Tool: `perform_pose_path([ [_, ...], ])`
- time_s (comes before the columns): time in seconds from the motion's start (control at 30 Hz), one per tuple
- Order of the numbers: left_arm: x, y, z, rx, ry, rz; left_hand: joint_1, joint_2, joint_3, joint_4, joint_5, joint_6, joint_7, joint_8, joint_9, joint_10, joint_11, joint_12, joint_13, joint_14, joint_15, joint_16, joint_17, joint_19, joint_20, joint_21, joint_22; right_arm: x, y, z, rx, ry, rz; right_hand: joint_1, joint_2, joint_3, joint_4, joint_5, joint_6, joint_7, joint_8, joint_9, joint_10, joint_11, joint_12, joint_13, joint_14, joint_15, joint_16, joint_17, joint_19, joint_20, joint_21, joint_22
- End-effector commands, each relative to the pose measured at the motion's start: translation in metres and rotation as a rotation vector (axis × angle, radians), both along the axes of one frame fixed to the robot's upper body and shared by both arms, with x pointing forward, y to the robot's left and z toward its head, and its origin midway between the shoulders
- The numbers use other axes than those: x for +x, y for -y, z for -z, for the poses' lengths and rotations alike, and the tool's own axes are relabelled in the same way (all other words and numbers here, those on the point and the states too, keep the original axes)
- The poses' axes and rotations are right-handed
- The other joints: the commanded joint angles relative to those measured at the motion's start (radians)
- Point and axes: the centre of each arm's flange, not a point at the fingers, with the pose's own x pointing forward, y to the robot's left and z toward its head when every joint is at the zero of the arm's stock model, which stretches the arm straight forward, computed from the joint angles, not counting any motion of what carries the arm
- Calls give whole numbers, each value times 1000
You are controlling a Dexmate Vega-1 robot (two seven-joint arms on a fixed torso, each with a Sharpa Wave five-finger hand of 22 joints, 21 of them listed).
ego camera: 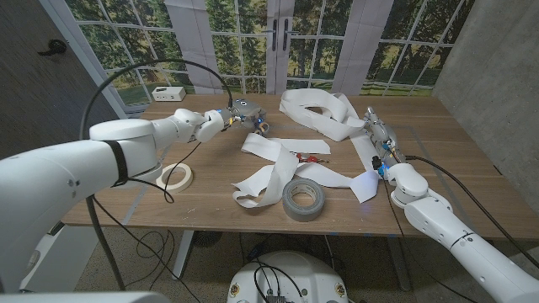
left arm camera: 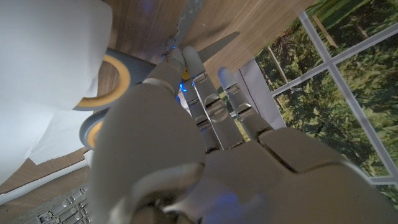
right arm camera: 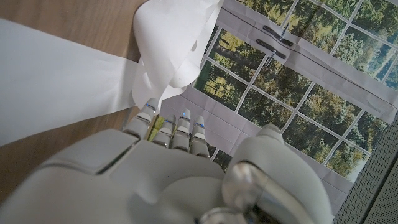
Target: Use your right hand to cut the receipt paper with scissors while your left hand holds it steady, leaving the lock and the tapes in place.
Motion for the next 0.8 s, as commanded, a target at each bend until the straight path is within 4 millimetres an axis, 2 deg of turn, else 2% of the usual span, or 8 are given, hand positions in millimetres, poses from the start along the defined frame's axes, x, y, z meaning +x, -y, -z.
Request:
perform_pose_path([
  [0.03,-5,2,-6,-22,25,41,12,22,7,6,7,5,-3,9,27,83,-69,5,136,3,-33,-1,0,-7,-98,9,2,-3,1,-1,-3,6,1,-6,-1,3,1,-5,1,-8,-2,3,-3,5,2,5,0,-1,-1,6,9,4,0,3],
  [0.13,-7,2,-8,-33,33,54,12,22,7,6,7,5,-3,9,27,83,-69,5,136,3,-33,-1,0,-7,-98,9,2,-3,2,-1,0,9,2,-6,-1,3,1,-5,1,-8,-2,3,-3,2,2,5,1,-2,-1,6,9,4,0,3],
  [0.17,-8,2,-9,-35,37,59,-17,11,271,106,185,-66,25,23,57,206,8,-129,-131,-176,55,289,66,-162,-23,34,147,-4,2,-1,3,9,4,-6,-1,3,1,-5,1,-8,-2,3,-3,2,3,5,0,-2,-1,6,9,4,0,3],
  [0.2,-8,1,-9,-40,39,62,-27,-6,79,21,6,-14,-47,22,16,27,-62,84,135,-101,-21,210,-120,-92,-87,181,179,-4,2,-1,-3,12,3,-7,-1,3,1,-5,1,-8,-2,3,-3,2,3,5,1,-2,0,6,9,4,0,3],
  [0.23,-8,1,-10,-44,41,64,-30,16,62,13,-13,-26,-12,25,14,41,-77,93,132,-64,-32,179,-142,-108,-92,186,141,-4,2,-1,1,12,2,-7,-1,3,1,-5,1,-8,-2,3,-3,3,3,5,1,-3,0,6,9,4,0,3],
  [0.6,-16,-3,-18,-112,95,122,-25,9,77,4,-9,-26,-13,25,7,52,-79,65,114,-59,-32,172,-134,-104,-93,189,118,-5,2,-1,5,26,2,-8,-2,5,2,-5,1,-8,-2,3,0,5,4,5,1,-3,0,6,10,4,-1,3],
  [0.63,-18,-3,-19,-115,103,132,5,-59,128,72,124,-32,-14,40,41,79,-28,92,87,-110,-45,240,-73,-122,-76,206,171,-5,2,-1,6,28,2,-8,-2,5,2,-5,1,-9,-2,3,0,4,4,5,2,-2,0,6,10,4,-1,3],
  [0.8,-25,-4,-23,-138,134,182,2,-38,115,68,92,-36,-8,33,32,40,-72,102,110,-101,-31,215,-97,-120,-87,212,155,-6,2,-1,10,35,4,-8,-2,5,2,-5,1,-9,-2,3,-2,3,3,5,1,-3,0,6,10,4,-1,3],
])
